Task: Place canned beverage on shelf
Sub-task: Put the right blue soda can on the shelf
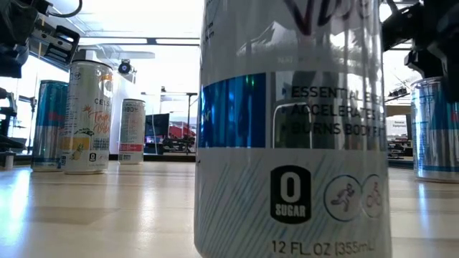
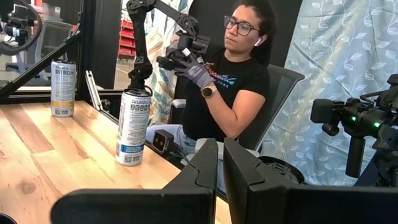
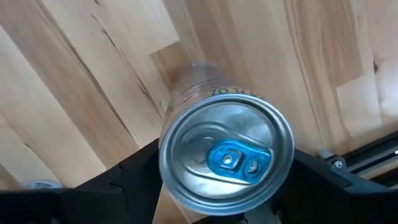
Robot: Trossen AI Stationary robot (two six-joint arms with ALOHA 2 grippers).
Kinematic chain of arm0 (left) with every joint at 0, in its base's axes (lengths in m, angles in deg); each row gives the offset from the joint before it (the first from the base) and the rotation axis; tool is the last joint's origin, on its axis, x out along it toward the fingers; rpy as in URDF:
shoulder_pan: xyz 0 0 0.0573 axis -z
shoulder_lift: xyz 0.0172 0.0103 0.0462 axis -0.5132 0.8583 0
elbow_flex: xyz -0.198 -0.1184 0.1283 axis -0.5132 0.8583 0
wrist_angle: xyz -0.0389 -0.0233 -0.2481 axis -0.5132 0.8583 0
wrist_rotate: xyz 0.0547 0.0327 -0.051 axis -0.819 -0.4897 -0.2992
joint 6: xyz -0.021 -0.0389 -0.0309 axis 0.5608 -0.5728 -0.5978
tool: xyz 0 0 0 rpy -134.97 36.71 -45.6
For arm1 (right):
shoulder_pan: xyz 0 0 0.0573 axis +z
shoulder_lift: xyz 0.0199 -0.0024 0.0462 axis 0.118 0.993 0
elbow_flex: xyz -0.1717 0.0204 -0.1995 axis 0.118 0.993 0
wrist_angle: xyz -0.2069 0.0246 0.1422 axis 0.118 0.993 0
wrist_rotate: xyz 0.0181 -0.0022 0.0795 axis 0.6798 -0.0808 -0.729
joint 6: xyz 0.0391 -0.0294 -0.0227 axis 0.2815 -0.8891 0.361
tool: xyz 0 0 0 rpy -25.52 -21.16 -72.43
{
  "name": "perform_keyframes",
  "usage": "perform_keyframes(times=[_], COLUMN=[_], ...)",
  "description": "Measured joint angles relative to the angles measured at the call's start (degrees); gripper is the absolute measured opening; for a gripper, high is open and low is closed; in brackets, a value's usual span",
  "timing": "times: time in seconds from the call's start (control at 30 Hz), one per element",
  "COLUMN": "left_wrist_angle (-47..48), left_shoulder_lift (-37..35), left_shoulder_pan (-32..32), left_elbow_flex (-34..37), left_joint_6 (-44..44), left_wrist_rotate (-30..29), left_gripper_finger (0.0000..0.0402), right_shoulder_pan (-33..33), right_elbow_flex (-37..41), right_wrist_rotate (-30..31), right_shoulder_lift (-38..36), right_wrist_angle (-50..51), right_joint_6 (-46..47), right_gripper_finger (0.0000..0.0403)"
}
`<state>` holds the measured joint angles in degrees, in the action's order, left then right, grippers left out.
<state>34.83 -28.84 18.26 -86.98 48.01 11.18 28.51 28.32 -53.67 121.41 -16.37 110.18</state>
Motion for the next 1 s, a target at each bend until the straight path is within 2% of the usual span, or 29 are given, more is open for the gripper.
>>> perform_keyframes(times=[0.43,0.6,0.7,0.9,1.0], left_wrist_angle=[0.0,-0.01,0.0,0.0,-0.02], left_shoulder_lift=[0.0,0.02,0.02,0.02,0.02], left_shoulder_pan=[0.01,0.01,-0.01,0.01,0.01], left_elbow_flex=[0.0,0.0,0.0,0.0,0.0], left_joint_6=[0.0,0.0,0.0,0.0,0.0], left_wrist_rotate=[0.0,0.0,0.0,0.0,0.0], left_gripper_finger=[0.0003,0.0003,0.0003,0.0003,0.0003], right_shoulder_pan=[0.0,-0.06,-0.94,-3.9,-5.44], right_elbow_flex=[-0.61,-0.61,-0.62,-1.03,-3.83], right_wrist_rotate=[1.36,1.54,1.32,-0.29,-0.32], right_shoulder_lift=[-0.42,-0.42,-0.42,-0.41,-0.33], right_wrist_angle=[-2.02,-3.57,-3.99,-3.82,-1.24], right_joint_6=[-1.23,-1.22,0.04,0.4,0.07], right_gripper_finger=[0.0261,0.0245,0.0229,0.0228,0.0228])
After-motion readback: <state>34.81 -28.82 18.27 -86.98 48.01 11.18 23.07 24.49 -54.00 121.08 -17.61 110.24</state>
